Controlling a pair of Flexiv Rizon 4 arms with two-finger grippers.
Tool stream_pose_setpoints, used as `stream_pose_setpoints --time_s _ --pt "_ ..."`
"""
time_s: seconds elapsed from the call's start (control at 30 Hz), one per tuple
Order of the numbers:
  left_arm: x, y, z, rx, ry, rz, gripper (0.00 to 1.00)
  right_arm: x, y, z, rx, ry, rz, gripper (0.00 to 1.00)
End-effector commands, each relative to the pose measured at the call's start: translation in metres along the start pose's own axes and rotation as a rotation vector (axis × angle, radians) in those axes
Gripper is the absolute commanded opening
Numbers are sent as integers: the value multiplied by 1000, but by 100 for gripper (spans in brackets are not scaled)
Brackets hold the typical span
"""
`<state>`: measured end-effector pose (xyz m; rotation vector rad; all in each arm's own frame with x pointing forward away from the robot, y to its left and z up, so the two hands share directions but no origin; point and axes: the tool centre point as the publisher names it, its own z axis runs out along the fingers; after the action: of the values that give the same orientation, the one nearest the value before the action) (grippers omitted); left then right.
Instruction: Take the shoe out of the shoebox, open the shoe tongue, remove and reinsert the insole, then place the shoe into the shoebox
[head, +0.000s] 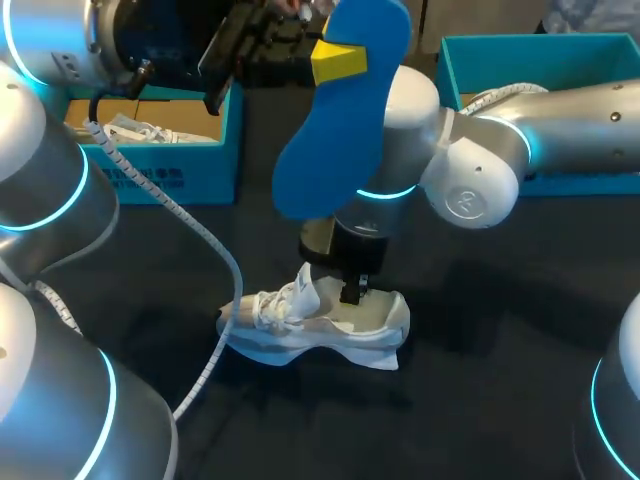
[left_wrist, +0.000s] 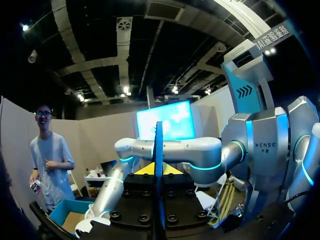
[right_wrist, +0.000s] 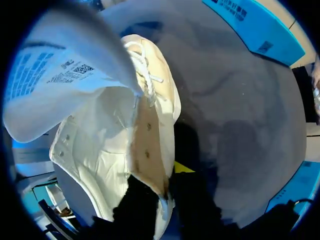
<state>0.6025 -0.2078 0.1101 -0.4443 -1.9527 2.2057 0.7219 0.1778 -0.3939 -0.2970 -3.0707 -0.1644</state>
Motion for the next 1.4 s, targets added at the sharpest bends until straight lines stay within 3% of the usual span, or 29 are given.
stream_pose_setpoints --time_s 0.03,0.3,0.6,0.63,0.67,1.13,1.2,1.4 --pt "-2 0 1 -2 3 0 0 4 -1 -4 7 1 3 0" --pt "-2 0 1 -2 3 0 0 14 -9 -25 5 10 139 0" --pt "-2 0 1 -2 3 0 0 32 -14 -52 -66 -20 349 0" --pt "-2 0 1 -2 3 0 0 36 -14 -55 -35 -55 434 0" --pt "-2 0 1 -2 3 0 0 40 -14 -58 49 -113 526 0" --pt "-2 0 1 -2 3 0 0 40 -14 -58 49 -113 526 0" --pt "-2 0 1 -2 3 0 0 39 -20 -60 -31 -106 640 0" --pt "-2 0 1 -2 3 0 0 52 -36 -59 -155 -125 1001 0"
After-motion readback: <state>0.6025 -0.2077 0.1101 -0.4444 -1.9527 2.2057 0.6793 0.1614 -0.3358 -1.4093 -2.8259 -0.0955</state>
